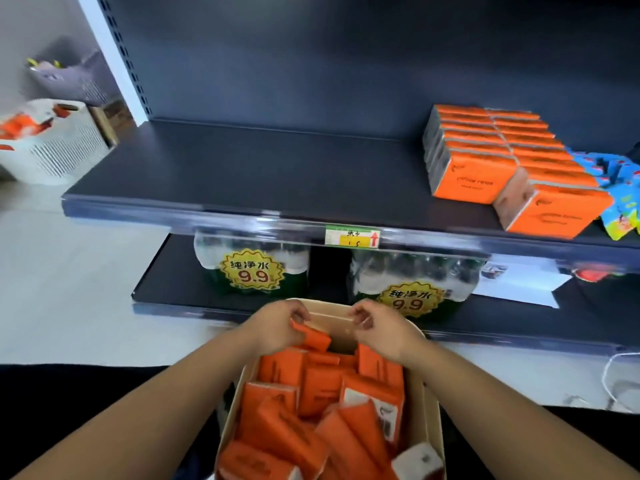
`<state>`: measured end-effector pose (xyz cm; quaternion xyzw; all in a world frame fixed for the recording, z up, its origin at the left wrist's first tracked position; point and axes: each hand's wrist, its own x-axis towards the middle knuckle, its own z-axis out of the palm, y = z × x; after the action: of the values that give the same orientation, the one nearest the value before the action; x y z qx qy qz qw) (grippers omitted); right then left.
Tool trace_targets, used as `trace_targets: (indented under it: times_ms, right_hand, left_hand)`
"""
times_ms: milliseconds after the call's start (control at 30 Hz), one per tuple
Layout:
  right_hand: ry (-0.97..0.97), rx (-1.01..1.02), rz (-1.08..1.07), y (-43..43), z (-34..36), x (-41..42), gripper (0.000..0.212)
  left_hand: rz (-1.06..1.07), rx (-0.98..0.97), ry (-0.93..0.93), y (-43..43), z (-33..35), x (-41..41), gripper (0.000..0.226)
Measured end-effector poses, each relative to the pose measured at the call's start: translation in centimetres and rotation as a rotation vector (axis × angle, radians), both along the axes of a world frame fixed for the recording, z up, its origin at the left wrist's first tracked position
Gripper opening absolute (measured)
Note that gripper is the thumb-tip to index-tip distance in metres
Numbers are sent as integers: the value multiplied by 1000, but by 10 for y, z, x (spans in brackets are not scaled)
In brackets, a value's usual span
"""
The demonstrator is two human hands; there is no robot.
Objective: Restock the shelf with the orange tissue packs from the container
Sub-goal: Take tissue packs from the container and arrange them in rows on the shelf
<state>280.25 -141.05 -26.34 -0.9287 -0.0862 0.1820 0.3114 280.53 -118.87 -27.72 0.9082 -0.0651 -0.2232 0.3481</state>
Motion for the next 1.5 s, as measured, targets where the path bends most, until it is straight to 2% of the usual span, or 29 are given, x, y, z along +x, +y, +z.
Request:
trace_targets:
  times_ms: [133, 333, 433, 533, 567, 667, 733, 767, 833, 867, 967, 1167, 1267, 1333, 1500]
  right_hand:
    - [160, -119, 85, 5, -33, -23, 27]
    - [322, -307, 150, 0, -54, -39, 40]
    - [376, -343, 181, 1, -60, -45, 39]
    - [420, -369, 203, 1, -64, -48, 41]
    - [428, -374, 210, 1, -65, -49, 45]
    - [443, -397, 220, 1, -67, -50, 50]
    - [437, -425, 228, 1, -68, -50, 52]
    - [430, -436, 233, 1, -68, -49, 54]
    - [429, -451, 244, 1, -68, -49, 57]
    - [427, -466, 253, 2, -68, -49, 59]
    - [402, -551, 314, 2, -69, -49, 59]
    - [417, -572, 315, 2, -65, -49, 53]
    - [434, -529, 282, 0, -62, -49, 52]
    - [446, -473, 243, -2, -61, -47, 42]
    - [449, -386, 168, -6, -56, -39, 38]
  left_hand:
    - [-150, 251, 62, 4, -26, -8, 44]
    - [-214, 373, 122, 6, -54, -16, 51]
    - [-232, 402, 121, 4, -58, -16, 49]
    - [-196, 302, 136, 1, -60, -18, 45]
    - [-218, 327, 106, 2, -63, -18, 43]
    - [-166, 330, 75, 7, -70, -21, 62]
    - [-165, 339, 154, 14, -96, -17, 69]
    - [-194, 371, 104, 20, -116, -13, 78]
    - [-203, 397, 44, 23, -115, -12, 89]
    - [-223, 391, 48, 21, -104, -17, 85]
    - [-223, 370, 90, 6, -54, -29, 54]
    - [-290, 440, 53, 4, -59, -26, 56]
    - [-299, 465, 7, 6, -63, -25, 55]
    - [-318, 478, -17, 5, -62, -24, 57]
    - [-310, 415, 33, 5, -56, -20, 52]
